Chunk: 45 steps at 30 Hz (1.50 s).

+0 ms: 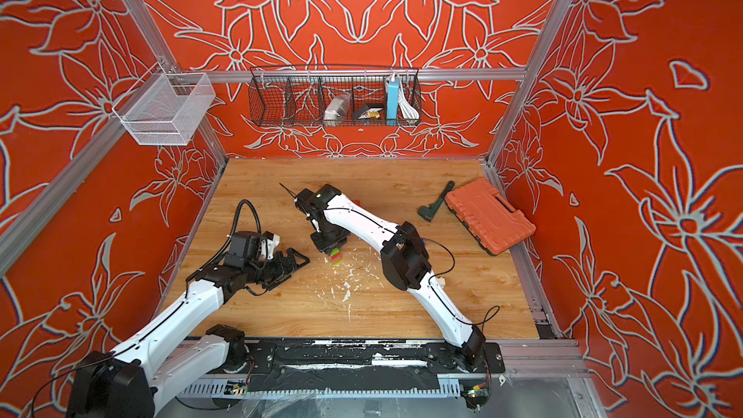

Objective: Assemble the letter r with lego
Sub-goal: Assemble the lego brick with the lego brick.

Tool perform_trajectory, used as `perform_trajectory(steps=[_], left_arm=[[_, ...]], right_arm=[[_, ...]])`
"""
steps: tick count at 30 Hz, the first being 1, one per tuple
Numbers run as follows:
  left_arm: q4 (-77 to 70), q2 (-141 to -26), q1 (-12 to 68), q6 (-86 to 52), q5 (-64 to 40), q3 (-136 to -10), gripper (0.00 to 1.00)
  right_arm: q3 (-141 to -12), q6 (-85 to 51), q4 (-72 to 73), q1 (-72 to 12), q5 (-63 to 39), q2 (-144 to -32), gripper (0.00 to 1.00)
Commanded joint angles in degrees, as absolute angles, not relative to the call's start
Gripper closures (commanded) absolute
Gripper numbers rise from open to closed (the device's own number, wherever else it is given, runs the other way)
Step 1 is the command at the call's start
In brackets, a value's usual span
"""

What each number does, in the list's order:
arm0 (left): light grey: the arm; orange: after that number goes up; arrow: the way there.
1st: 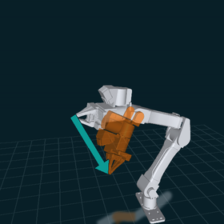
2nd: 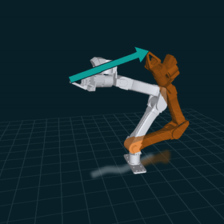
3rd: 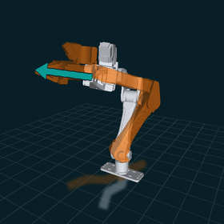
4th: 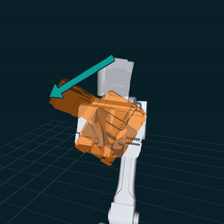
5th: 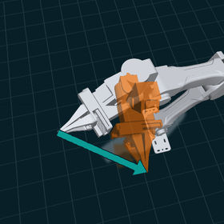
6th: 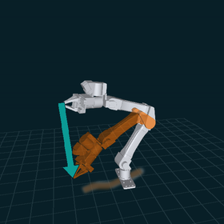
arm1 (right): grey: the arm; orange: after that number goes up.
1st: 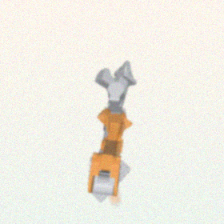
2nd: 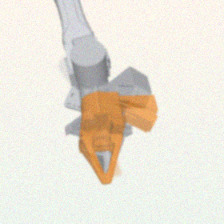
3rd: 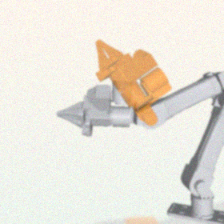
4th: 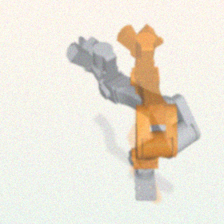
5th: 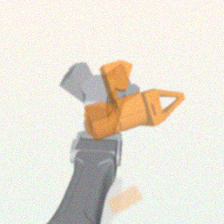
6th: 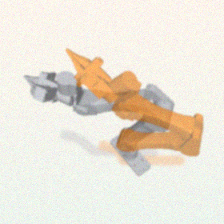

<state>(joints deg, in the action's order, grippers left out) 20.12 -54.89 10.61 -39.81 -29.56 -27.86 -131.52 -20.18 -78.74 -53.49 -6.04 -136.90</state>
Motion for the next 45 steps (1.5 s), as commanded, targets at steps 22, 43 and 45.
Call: perform_trajectory(steps=[22,43,45], left_arm=[[19.6,-55.7,10.9,-39.1,-30.8,-27.9,0.05],[20.0,-54.9,10.8,-39.8,-30.1,-27.6,0.05],[20.3,-54.5,10.8,-39.9,-29.7,-27.8,0.05]], right_arm=[[-123.3,-15.6,-73.8,-54.8,-2.9,-137.9,1.00],[-111.9,-16.9,-71.5,-55.1,-2.1,-139.7,1.00],[-112.1,-17.0,-71.5,-55.0,-2.4,-138.5,1.00]])
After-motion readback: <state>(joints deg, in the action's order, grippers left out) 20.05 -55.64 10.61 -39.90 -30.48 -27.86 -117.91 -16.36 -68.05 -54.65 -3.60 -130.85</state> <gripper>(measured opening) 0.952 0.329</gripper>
